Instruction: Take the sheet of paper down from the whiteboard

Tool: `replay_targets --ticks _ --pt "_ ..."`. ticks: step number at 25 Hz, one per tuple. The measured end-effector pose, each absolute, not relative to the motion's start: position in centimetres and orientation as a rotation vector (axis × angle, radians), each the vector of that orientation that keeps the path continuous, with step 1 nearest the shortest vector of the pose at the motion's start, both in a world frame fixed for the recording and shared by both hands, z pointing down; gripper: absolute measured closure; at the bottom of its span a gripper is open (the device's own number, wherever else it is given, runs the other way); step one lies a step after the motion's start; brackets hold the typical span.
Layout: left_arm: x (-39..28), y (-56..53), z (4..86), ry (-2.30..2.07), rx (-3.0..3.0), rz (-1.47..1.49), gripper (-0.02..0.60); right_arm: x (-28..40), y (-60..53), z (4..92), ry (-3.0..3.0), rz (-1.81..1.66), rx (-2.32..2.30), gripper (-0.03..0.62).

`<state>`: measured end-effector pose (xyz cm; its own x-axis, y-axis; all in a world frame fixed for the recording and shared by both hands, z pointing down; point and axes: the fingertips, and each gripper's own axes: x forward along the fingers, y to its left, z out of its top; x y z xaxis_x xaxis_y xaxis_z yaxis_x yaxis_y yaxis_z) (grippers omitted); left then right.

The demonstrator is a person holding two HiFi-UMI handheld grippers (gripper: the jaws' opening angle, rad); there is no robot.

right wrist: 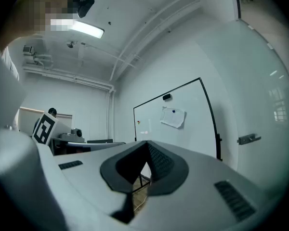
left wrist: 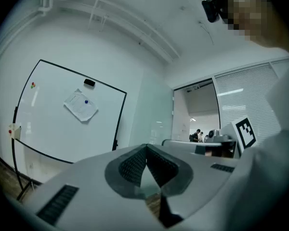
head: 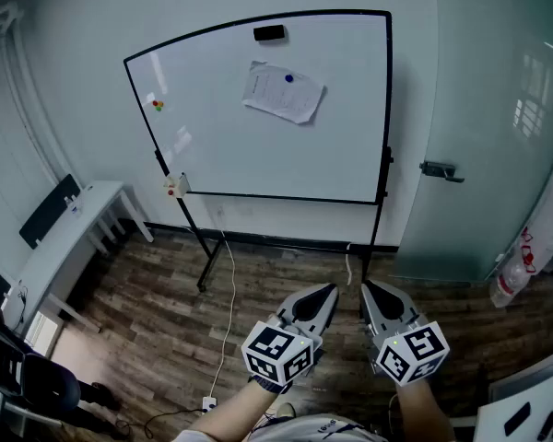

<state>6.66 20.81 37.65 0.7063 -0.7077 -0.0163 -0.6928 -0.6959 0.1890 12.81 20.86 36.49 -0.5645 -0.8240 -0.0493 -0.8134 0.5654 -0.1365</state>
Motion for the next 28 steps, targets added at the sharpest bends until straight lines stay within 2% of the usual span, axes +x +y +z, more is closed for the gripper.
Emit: replay_targets --ticks 11,17,28 --pt "7.4 19.9 38.5 -1.19 2.711 -0.121 0.568 13.8 20.1 36.9 2.704 -0.153 -1.353 0.582" --pt "5.5 18.1 38.7 -1.248 2.701 -0.111 0.568 12.7 18.5 37.1 2.698 -0.177 -1.329 0.582" --pt "1.3 8.5 38.3 -1.276 2.75 -0.139 0.568 8.4 10.0 35.9 2.692 -0.118 -1.353 0.582"
